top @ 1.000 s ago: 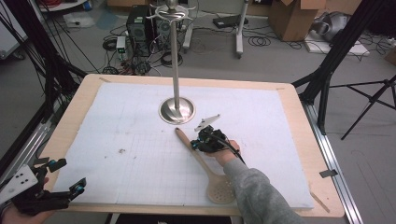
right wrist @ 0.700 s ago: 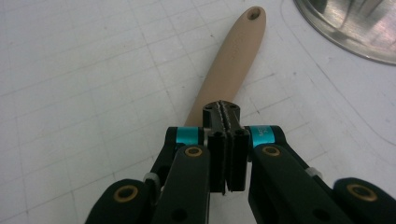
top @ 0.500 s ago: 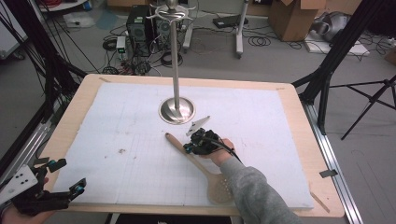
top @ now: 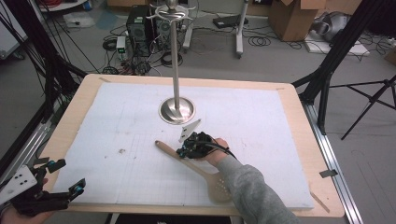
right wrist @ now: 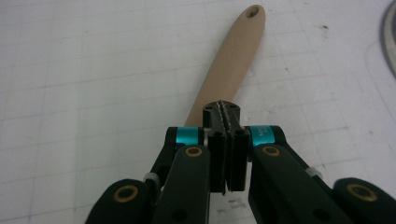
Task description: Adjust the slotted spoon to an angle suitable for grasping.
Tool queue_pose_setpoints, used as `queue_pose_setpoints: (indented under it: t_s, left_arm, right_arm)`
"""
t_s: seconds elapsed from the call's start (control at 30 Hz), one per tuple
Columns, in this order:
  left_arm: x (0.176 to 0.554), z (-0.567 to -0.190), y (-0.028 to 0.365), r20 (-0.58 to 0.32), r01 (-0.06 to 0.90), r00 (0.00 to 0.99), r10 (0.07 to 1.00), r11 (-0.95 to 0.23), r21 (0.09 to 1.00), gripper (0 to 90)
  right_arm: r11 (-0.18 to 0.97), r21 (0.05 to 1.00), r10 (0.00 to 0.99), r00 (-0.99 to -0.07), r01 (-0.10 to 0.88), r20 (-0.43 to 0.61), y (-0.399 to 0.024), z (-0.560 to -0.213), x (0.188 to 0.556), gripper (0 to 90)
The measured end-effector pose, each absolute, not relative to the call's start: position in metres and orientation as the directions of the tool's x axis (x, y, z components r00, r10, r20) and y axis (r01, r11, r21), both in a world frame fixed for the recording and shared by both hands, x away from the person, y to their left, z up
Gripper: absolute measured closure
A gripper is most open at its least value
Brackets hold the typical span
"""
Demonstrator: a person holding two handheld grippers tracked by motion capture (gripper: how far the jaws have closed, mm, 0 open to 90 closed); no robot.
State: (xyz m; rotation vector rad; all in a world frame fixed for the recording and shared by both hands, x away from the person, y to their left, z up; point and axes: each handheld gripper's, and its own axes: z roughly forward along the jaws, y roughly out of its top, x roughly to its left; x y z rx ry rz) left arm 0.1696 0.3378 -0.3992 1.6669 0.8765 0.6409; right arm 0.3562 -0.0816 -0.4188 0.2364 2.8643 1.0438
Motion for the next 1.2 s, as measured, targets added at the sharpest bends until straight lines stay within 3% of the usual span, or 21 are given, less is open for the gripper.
queue_pose_setpoints:
  t_s: [0.3,0.9,1.2]
  left_arm:
    - [0.169,-0.399,0.338,-0.023,0.223,0.578,0.815,-0.131,0.966,4.5]
    - [0.168,-0.399,0.338,-0.019,0.224,0.578,0.816,-0.136,0.965,4.5]
    - [0.168,-0.398,0.339,-0.019,0.220,0.577,0.816,-0.132,0.967,4.5]
  right_arm:
    - [0.772,0.633,0.103,-0.994,0.059,-0.033,-0.073,-0.417,0.352,90.0]
    - [0.787,0.617,0.057,-0.997,0.007,-0.060,-0.067,-0.419,0.348,90.0]
    - [0.778,0.625,0.141,-0.987,0.065,-0.073,-0.072,-0.410,0.347,89.8]
